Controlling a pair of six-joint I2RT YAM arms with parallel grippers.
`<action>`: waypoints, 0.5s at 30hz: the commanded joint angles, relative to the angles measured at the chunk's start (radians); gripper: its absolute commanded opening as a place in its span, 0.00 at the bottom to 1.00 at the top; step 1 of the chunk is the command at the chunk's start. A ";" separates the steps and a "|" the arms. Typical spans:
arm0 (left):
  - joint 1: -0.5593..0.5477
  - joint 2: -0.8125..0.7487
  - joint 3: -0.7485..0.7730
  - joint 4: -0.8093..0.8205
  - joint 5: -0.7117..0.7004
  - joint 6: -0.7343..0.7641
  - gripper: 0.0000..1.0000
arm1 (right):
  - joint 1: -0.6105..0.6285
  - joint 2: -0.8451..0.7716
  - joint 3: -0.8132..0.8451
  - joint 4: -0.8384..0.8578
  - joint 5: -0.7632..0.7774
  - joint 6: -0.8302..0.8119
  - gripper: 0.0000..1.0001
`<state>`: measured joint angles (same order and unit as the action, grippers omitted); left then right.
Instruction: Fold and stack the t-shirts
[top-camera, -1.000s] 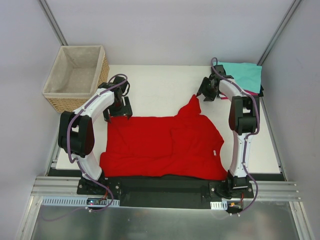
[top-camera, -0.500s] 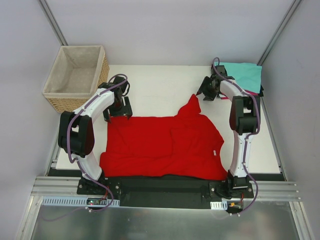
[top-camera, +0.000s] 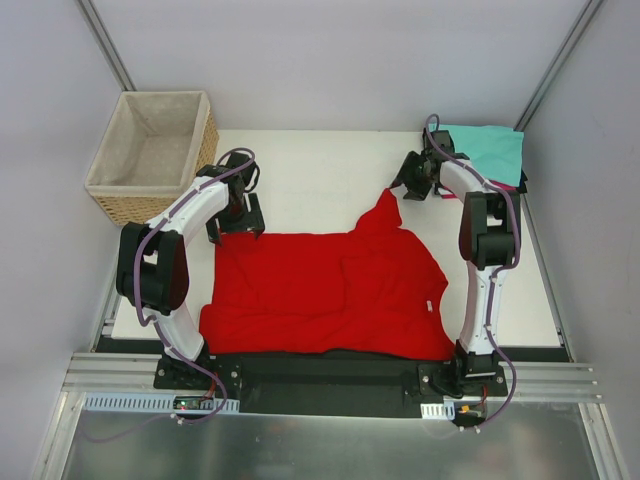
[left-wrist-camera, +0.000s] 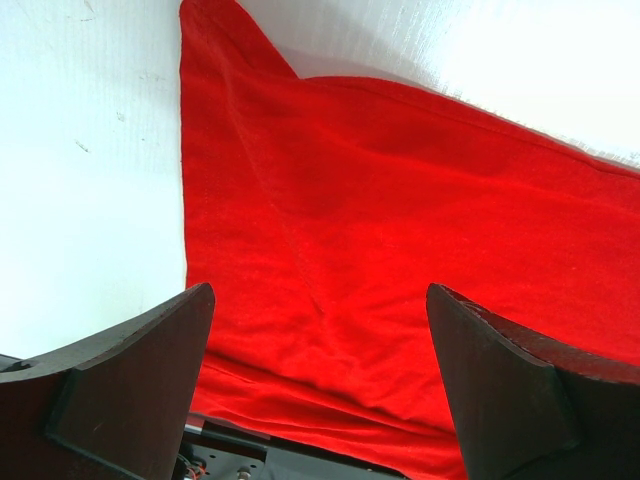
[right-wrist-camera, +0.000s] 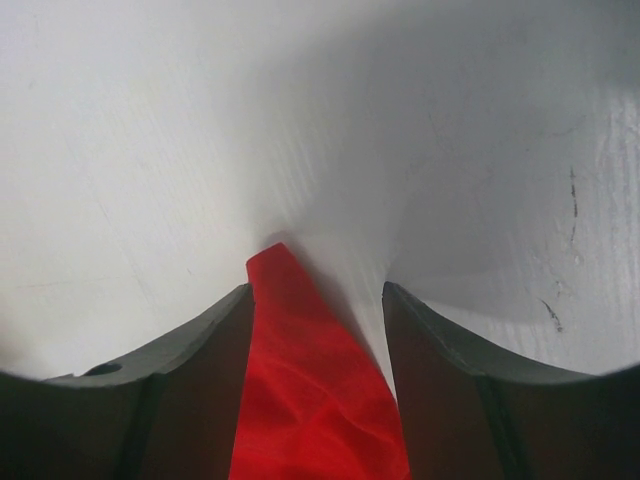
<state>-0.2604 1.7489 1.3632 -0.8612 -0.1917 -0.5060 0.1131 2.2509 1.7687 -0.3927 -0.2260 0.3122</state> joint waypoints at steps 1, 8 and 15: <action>0.007 0.003 0.005 -0.013 -0.008 0.014 0.88 | 0.013 -0.005 0.035 0.014 -0.033 0.019 0.58; 0.007 0.003 0.004 -0.013 -0.012 0.015 0.88 | 0.023 0.036 0.048 0.018 -0.047 0.047 0.56; 0.007 0.004 0.005 -0.015 -0.015 0.017 0.88 | 0.025 0.065 0.058 0.015 -0.053 0.051 0.35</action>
<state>-0.2604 1.7489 1.3632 -0.8612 -0.1917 -0.5060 0.1322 2.2929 1.7969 -0.3740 -0.2710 0.3496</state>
